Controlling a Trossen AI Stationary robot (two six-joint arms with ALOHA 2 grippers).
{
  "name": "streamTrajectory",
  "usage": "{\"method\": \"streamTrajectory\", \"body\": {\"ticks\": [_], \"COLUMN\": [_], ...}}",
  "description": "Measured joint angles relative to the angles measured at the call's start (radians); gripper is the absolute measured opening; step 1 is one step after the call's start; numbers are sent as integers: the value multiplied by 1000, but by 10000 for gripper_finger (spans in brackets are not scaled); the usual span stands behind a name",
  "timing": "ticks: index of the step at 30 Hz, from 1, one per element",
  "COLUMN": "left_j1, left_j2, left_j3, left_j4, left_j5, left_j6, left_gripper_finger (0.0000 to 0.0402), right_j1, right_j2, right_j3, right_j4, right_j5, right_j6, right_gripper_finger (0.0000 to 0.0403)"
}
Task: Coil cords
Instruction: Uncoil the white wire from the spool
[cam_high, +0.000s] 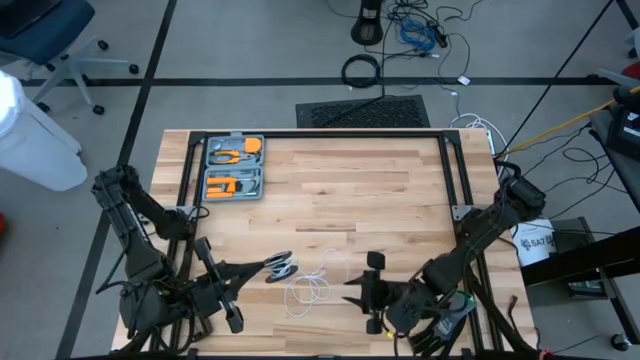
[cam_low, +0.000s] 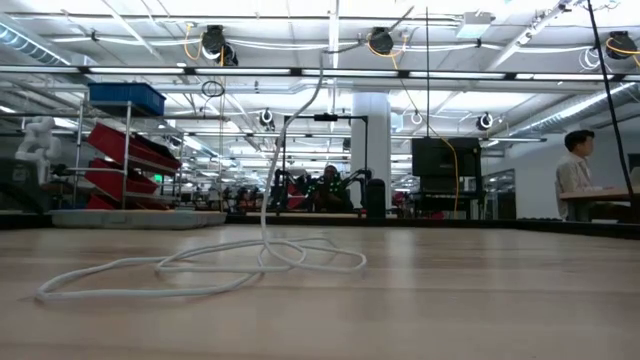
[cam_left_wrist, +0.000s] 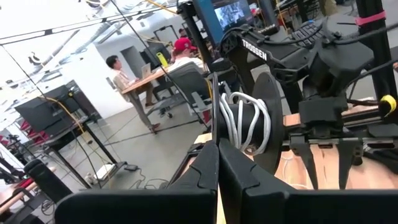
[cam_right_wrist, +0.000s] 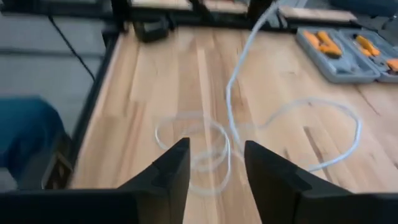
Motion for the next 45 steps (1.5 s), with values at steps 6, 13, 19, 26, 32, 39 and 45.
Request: {"method": "streamTrajectory", "body": {"ticks": [6, 13, 19, 26, 32, 39, 45], "left_j1": [0, 8, 9, 8, 9, 15, 26], "left_j2": [0, 0, 0, 0, 1, 1, 1], "left_j3": [0, 0, 0, 0, 0, -1, -1], "left_j4": [0, -2, -42, -64, -69, -108, -116], "left_j5": [-1, 0, 49, 60, 116, 142, 142], "left_j6": [0, 0, -3, -4, -4, -29, -39], "left_gripper_finger": [2, 2, 2, 2, 2, 2, 2], "right_j1": [3, 4, -13, -24, -51, -111, -145], "right_j2": [3, 73, 141, 145, 145, 146, 146], "right_j3": [-1, -1, -1, -1, -1, -1, -1], "right_j4": [-87, 314, 702, 990, 1102, 1152, 1158], "right_j5": [9, 113, 244, 227, 86, -64, -151], "right_j6": [137, -68, -454, -792, -930, -880, -797], "right_gripper_finger": [182, 191, 180, 179, 178, 178, 178]}}
